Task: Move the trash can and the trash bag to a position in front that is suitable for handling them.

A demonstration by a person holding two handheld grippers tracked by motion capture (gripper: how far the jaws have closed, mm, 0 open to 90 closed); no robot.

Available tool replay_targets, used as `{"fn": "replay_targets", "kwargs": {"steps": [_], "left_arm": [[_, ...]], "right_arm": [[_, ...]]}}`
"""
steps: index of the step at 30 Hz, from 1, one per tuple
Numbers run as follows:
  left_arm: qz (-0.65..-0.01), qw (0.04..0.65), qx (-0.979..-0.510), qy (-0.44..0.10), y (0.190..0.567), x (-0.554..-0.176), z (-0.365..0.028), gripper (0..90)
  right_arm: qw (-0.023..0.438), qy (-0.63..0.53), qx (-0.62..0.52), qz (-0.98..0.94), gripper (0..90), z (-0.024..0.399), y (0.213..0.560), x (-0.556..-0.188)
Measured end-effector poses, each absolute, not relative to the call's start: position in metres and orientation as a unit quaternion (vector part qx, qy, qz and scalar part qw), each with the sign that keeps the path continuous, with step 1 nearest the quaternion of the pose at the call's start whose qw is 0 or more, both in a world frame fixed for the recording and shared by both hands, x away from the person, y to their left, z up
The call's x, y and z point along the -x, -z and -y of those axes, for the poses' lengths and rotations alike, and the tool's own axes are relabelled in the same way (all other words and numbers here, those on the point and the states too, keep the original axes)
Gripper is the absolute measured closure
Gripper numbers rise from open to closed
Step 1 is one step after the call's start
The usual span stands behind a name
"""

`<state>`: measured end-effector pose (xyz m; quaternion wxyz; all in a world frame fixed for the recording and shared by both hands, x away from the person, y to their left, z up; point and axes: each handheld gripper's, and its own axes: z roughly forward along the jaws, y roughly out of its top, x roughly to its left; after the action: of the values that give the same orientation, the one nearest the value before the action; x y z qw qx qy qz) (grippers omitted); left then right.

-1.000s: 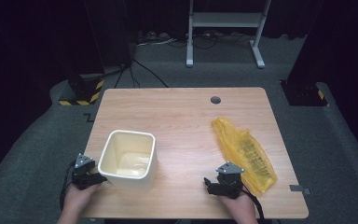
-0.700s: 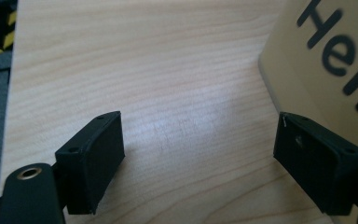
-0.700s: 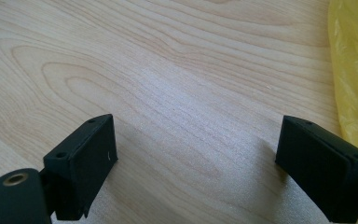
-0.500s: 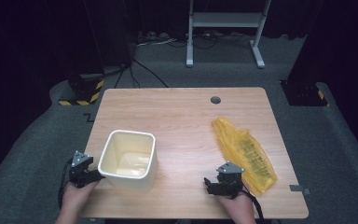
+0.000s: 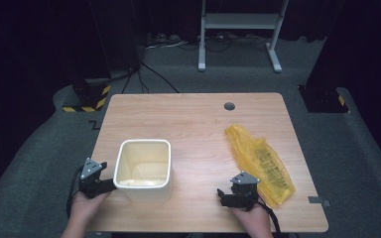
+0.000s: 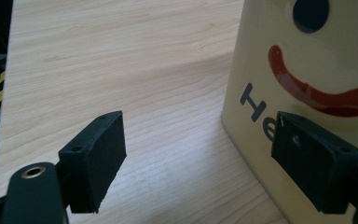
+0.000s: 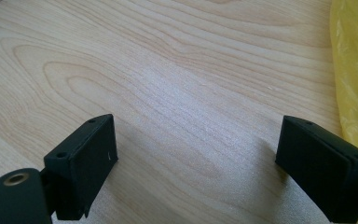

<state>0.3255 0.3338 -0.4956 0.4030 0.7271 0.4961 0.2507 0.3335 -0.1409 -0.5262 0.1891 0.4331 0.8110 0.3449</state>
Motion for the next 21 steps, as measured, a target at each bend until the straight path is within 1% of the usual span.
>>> {"fn": "replay_targets", "kwargs": {"steps": [4,9,13,19,21], "left_arm": [[-0.490,0.405,-0.732,-0.245,0.495,-0.327,-0.327,18.3],[-0.481,0.398,-0.744,-0.238,0.492,-0.332,-0.308,18.4],[-0.485,0.384,-0.750,-0.234,0.489,-0.339,-0.291,18.4],[-0.473,0.357,-0.771,-0.231,0.486,-0.347,-0.265,18.9],[-0.478,0.350,-0.773,-0.227,0.487,-0.348,-0.260,18.9]], "right_arm": [[0.187,-0.345,-0.431,-0.813,11.8,0.141,0.526,-0.334],[0.187,-0.346,-0.429,-0.813,12.7,0.141,0.526,-0.334],[0.174,-0.355,-0.425,-0.814,13.2,0.141,0.525,-0.335],[0.195,-0.389,-0.411,-0.801,13.8,0.143,0.514,-0.330],[0.200,-0.401,-0.410,-0.794,13.8,0.145,0.510,-0.329]]}}
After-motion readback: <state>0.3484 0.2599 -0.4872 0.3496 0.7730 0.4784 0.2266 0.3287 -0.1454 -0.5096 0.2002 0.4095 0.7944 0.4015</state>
